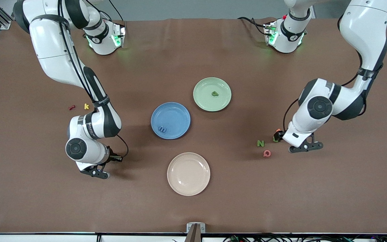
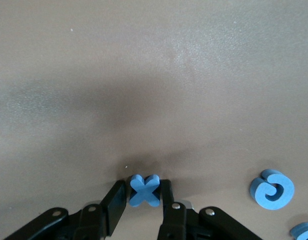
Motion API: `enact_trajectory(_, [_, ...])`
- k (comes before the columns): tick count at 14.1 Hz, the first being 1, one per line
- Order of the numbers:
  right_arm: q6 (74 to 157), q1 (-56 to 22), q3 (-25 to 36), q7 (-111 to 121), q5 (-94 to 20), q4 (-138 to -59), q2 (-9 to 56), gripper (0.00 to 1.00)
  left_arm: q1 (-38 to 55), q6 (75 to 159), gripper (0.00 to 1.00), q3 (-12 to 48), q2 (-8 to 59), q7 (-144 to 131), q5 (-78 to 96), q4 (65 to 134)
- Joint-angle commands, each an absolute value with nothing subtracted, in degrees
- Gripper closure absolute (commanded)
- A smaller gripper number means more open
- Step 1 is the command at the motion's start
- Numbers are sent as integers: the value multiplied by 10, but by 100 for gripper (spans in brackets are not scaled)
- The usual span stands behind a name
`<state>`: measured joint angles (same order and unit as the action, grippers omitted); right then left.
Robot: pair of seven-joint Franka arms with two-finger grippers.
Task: Sort letters by color into matching plates
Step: 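Grasp the blue x with the right gripper and lift it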
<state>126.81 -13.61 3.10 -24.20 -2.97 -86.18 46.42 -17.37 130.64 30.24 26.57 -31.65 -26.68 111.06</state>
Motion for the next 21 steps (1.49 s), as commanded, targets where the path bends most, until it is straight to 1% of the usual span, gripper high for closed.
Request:
enact_trajectory(1, [1265,-130,27,-239,-21,-877,461,81,-195,1301,2,308,258,-261,-277,1114])
enact_trajectory(4, [1265,-130,27,-237,-21,-876,461,95,-200,1301,2,308,256,-238,-277,1119])
enact_trajectory(5, [1265,-129,27,-237,-21,-875,461,96,-200,1300,2,308,252,-234,-277,1120])
enact_trajectory(11, [1256,-129,27,-235,-21,-872,452,97,-199,1297,2,308,256,-222,-277,1122])
enact_trajectory(15, [1212,-131,26,-237,-23,-857,445,97,-199,1297,1,308,257,-219,-277,1123])
enact_trajectory(21, [1158,-138,20,-270,-33,-855,420,97,-196,1296,1,311,255,-230,-276,1123])
